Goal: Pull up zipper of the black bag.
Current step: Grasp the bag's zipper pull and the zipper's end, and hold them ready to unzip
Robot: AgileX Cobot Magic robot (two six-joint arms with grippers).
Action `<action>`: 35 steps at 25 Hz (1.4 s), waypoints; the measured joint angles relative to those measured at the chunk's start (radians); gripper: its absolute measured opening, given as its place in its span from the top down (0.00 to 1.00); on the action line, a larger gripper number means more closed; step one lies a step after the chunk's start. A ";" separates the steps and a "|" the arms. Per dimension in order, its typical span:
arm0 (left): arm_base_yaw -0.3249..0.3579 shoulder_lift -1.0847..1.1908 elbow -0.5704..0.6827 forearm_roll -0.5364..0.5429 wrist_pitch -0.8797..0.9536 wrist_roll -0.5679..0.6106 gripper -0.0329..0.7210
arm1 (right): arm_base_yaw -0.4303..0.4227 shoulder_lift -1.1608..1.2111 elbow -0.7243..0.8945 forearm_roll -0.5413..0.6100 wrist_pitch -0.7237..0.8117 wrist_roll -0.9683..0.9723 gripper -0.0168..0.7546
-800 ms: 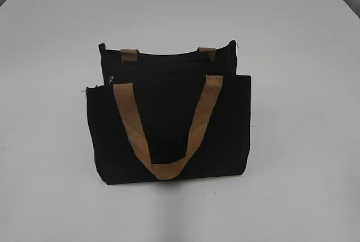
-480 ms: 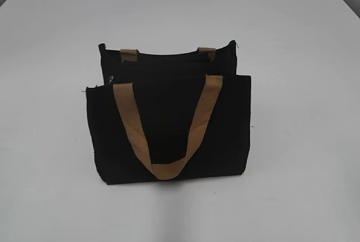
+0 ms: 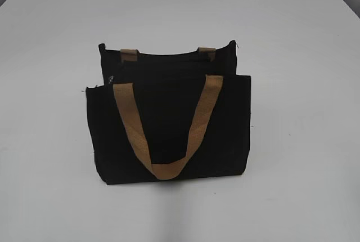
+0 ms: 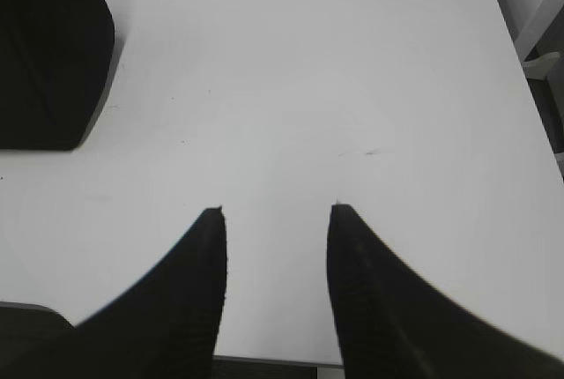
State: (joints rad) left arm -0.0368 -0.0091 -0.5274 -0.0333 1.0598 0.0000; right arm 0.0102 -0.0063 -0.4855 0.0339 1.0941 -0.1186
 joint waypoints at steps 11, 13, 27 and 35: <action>0.000 0.000 -0.014 0.007 -0.078 0.000 0.64 | 0.000 0.000 0.000 0.000 0.000 0.000 0.58; 0.000 0.000 -0.015 0.011 -0.185 0.000 0.64 | 0.000 0.000 0.000 0.000 0.000 0.000 0.58; 0.000 0.591 0.190 0.019 -1.307 -0.041 0.64 | 0.000 0.000 0.000 0.040 0.000 0.000 0.58; 0.000 1.226 0.190 0.068 -1.837 -0.157 0.64 | 0.000 0.099 0.000 0.061 0.001 0.000 0.58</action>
State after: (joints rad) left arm -0.0368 1.2171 -0.3371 0.0344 -0.7774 -0.1575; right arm 0.0102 0.0930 -0.4855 0.0946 1.0951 -0.1186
